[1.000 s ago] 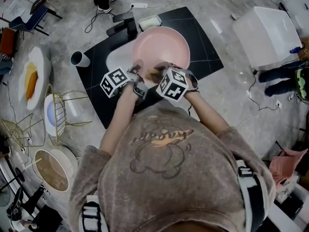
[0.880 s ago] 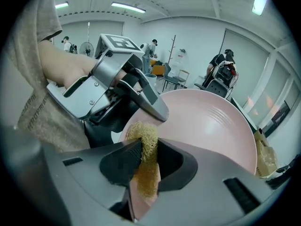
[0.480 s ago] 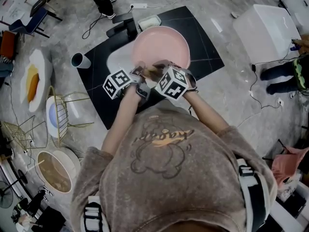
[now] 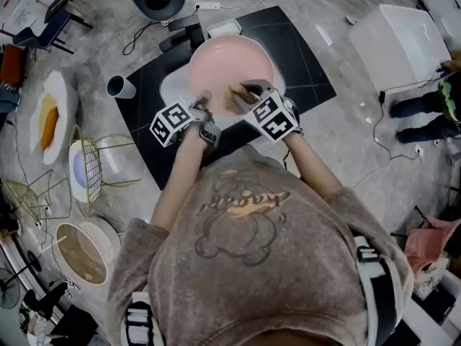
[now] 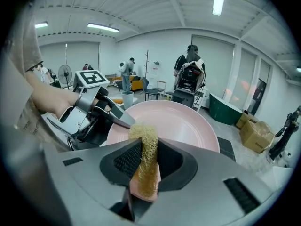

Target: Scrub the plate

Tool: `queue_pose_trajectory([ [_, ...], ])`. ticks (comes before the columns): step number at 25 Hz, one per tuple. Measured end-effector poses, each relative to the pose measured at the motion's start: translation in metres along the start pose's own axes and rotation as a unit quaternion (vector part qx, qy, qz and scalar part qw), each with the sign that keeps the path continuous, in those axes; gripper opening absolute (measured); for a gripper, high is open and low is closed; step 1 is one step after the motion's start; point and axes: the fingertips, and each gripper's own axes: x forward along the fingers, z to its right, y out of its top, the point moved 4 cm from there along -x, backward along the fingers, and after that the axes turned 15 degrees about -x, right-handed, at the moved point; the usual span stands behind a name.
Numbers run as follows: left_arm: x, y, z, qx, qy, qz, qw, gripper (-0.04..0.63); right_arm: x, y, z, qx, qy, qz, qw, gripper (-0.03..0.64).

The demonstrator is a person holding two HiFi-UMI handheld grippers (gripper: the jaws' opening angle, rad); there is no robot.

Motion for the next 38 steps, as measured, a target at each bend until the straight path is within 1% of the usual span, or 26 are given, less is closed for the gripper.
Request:
queue_pose_trajectory([
  [6,-0.02,0.016,-0.018,-0.005,0.019,0.027,0.9994,0.055,-0.002,0.002,0.003,0.032,0.004,0.016,0.999,0.086],
  [10,-0.04,0.028,-0.032,-0.019,0.026,0.053,0.998,0.055,0.004,0.006,0.003,0.038,0.01,0.024,0.999,0.086],
  [13,-0.057,0.037,-0.042,-0.03,0.031,0.077,0.9961,0.055,0.011,0.011,0.0,0.043,0.025,0.033,0.998,0.086],
  [22,-0.114,0.06,-0.077,-0.055,0.056,0.146,0.9862,0.055,0.038,0.036,-0.023,0.026,0.07,0.053,0.996,0.086],
  [25,-0.132,0.067,-0.09,-0.048,0.069,0.163,0.983,0.055,0.047,0.044,-0.03,0.02,0.082,0.062,0.994,0.086],
  [29,-0.152,0.075,-0.104,-0.034,0.086,0.174,0.9804,0.055,0.055,0.053,-0.036,0.02,0.091,0.072,0.993,0.086],
  [33,-0.166,0.081,-0.121,-0.037,0.098,0.181,0.9779,0.055,0.059,0.057,-0.043,0.03,0.103,0.079,0.991,0.086],
  [38,-0.171,0.089,-0.14,-0.035,0.106,0.171,0.979,0.054,0.064,0.057,-0.049,0.032,0.115,0.077,0.99,0.086],
])
